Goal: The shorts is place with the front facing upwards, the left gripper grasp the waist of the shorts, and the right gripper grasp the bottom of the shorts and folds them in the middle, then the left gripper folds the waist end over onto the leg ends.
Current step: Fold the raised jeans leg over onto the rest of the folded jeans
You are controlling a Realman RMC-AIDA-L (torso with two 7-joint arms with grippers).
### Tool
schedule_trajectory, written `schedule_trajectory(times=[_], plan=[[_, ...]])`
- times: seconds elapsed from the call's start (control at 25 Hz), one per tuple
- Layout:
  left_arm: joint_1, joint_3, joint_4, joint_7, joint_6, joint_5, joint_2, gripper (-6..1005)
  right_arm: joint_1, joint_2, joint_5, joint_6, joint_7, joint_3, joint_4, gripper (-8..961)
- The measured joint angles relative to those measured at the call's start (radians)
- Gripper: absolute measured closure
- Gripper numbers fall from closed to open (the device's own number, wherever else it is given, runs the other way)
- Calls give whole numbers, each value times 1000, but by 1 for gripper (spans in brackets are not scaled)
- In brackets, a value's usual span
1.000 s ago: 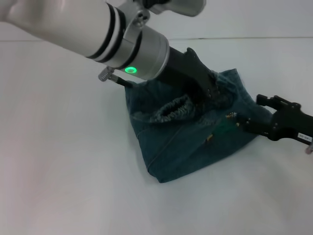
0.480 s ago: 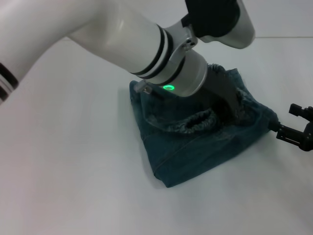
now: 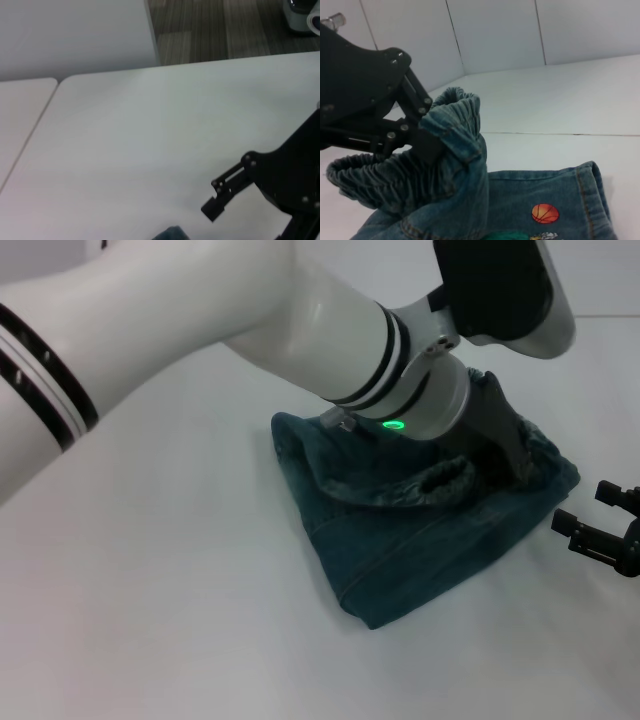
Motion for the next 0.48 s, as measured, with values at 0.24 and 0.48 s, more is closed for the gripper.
schedule_trajectory(times=[0.24,0.48], plan=[[-13,60,-14,7,-69,-37,0,945,-4,0,0,-4,0,0,0,48],[-20,126,-42,7,-172,-52,0,942,-4,0,-4,-16,1,-2,1,49]])
